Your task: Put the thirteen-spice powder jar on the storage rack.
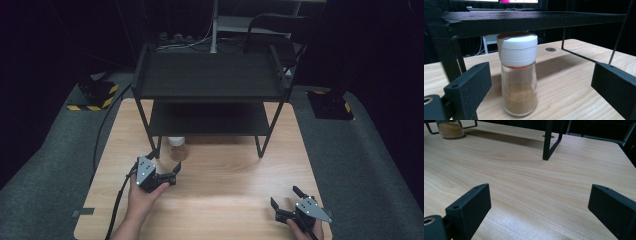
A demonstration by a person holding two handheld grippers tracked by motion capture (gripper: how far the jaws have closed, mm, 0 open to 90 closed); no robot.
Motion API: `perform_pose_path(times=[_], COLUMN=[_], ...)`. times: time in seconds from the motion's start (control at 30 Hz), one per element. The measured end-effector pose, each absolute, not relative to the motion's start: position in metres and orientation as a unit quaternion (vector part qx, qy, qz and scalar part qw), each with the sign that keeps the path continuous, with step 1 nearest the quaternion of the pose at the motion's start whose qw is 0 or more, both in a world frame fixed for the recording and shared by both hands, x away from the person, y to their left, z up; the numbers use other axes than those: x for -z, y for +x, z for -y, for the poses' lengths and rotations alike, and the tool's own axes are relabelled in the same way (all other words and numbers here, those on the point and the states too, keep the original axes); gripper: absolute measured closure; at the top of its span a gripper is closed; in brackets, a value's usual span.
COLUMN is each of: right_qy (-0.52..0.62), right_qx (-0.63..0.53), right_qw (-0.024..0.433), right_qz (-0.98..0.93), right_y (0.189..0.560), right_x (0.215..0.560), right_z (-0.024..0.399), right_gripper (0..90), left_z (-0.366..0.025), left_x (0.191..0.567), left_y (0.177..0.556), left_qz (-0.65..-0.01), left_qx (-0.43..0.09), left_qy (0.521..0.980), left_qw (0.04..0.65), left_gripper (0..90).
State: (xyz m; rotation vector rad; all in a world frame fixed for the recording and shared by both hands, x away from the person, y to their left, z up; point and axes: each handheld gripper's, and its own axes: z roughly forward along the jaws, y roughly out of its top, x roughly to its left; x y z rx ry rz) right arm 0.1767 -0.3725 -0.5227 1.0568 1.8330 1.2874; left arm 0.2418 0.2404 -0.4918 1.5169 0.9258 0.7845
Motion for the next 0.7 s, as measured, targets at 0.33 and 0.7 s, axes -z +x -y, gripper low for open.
perform_pose_path(times=[0.33,0.7], right_qy=[0.404,0.405], right_qx=[-0.492,-0.492], right_qw=[0.327,0.33], right_qz=[-0.698,-0.697], right_y=[0.176,0.175], right_x=[0.523,0.524], right_z=[0.372,0.372], right_gripper=[4.3,1.5], left_z=[-0.225,-0.213], left_x=[0.495,0.494], left_y=[0.266,0.287], left_qz=[-0.403,-0.424], left_qx=[-0.35,-0.356], left_qy=[0.636,0.628], left_qw=[0.557,0.546], left_gripper=[3.5,12.0])
